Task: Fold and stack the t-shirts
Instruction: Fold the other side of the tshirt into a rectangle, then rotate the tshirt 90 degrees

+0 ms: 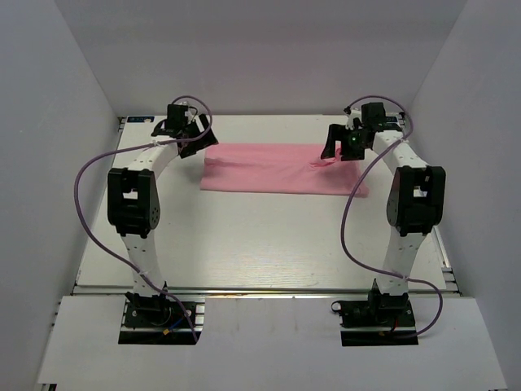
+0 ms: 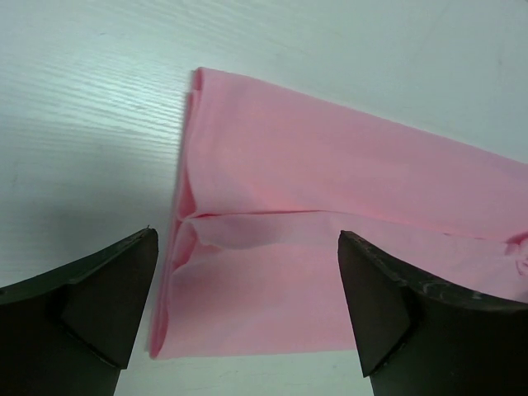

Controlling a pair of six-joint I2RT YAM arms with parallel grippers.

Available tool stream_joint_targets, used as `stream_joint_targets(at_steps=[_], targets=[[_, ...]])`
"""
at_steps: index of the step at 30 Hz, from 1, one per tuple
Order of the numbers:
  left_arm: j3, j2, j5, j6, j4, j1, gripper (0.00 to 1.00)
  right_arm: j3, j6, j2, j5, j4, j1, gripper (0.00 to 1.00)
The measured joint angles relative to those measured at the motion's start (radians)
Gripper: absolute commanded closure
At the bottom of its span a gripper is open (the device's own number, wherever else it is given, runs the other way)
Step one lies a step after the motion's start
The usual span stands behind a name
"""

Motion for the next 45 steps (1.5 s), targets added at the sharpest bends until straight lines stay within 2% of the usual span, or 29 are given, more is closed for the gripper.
stream_joint_targets(at_steps=[6, 15, 28, 35, 39, 45], targets=[[0.003, 0.013, 0.064, 0.038, 0.031, -0.048, 0.0, -0.026, 0.042, 0.036, -0.061, 0.047, 0.002, 0.1], [0.002, 0.129, 0.121, 0.071, 0.067, -0.111, 0.0, 0.022, 0.092, 0.184, -0.148, 0.1, 0.009, 0.1], [-0.128, 0.078, 0.103, 0.086, 0.124, -0.109, 0.0, 0.152, 0.304, 0.284, -0.169, 0.328, 0.045, 0.1], [-0.305, -0.052, 0.095, 0.089, 0.117, -0.114, 0.0, 0.297, 0.388, 0.394, -0.149, 0.353, 0.061, 0.1], [-0.451, -0.171, 0.101, 0.08, 0.093, -0.134, 0.0, 0.322, 0.358, 0.384, -0.06, 0.297, 0.068, 0.1], [-0.652, -0.364, 0.154, 0.065, 0.0, -0.251, 0.0, 0.291, 0.311, 0.293, 0.074, 0.201, 0.072, 0.1]])
